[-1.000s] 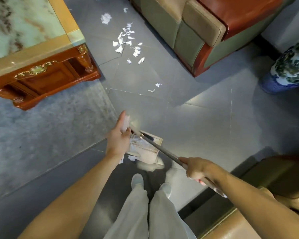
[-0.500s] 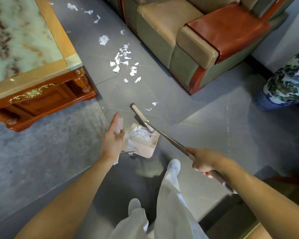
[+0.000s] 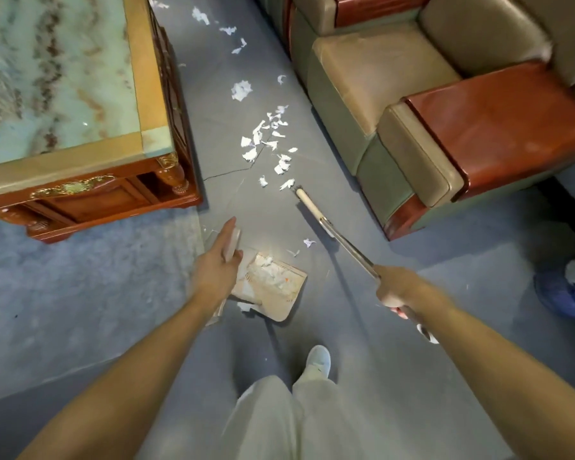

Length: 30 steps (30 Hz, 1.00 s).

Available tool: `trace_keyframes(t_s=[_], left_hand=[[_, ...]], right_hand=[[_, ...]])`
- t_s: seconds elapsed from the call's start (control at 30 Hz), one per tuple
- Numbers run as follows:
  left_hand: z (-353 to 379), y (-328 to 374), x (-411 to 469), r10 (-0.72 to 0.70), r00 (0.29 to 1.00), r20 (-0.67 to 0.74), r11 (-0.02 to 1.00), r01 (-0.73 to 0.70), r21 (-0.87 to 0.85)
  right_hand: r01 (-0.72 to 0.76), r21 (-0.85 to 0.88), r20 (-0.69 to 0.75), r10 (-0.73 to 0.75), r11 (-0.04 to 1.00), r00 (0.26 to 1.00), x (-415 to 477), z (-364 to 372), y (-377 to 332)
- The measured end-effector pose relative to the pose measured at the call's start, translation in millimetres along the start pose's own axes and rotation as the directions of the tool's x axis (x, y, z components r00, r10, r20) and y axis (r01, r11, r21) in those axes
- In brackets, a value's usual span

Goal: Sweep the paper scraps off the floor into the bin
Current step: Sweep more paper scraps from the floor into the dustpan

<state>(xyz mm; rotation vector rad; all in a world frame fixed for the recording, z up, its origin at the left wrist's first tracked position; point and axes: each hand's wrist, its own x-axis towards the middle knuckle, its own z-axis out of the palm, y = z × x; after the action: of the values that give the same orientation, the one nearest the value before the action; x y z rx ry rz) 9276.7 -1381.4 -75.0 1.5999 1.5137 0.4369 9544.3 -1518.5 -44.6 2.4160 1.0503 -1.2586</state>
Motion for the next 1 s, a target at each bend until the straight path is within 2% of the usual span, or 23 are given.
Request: trace_keyframes(t_s=[0.13, 0.33, 0.43, 0.57, 0.7, 0.87, 1.0], left_hand=[[9, 19, 37, -0.014, 1.0, -0.023, 1.0, 0.014, 0.022], [-3, 21, 65, -0.088, 0.996, -0.03, 0.995, 0.087, -0.038], [-4, 30, 71, -0.047, 0.999, 0.002, 0.998, 0.047, -0.038], [-12, 31, 76, -0.045, 0.999, 0.017, 0.999, 0.044, 0.032], [-17, 25, 72, -0.065, 0.997, -0.031, 0.998, 0.064, -0.029], [-10, 48, 107, -0.115, 0.985, -0.129, 0.986, 0.097, -0.138], [-1, 84, 158, -0.115, 0.98, -0.164, 0.987, 0.094, -0.129]], right_hand=[[0.001, -0.119, 0.047, 0.005, 0.993, 0.999, 36, -14, -14], [0.095, -0.038, 0.248, -0.082, 0.995, 0.965, 42, -2, -52], [0.104, -0.006, 0.356, -0.095, 0.995, 0.93, 33, -9, -67], [0.13, 0.016, 0.327, -0.128, 0.991, 0.936, 18, -37, -77], [0.142, 0.02, 0.291, -0.142, 0.99, 0.946, 21, -76, -83], [0.115, 0.076, 0.236, -0.13, 0.99, 0.963, 69, -138, -88], [0.148, 0.05, 0.185, -0.155, 0.988, 0.97, 124, -197, -103]])
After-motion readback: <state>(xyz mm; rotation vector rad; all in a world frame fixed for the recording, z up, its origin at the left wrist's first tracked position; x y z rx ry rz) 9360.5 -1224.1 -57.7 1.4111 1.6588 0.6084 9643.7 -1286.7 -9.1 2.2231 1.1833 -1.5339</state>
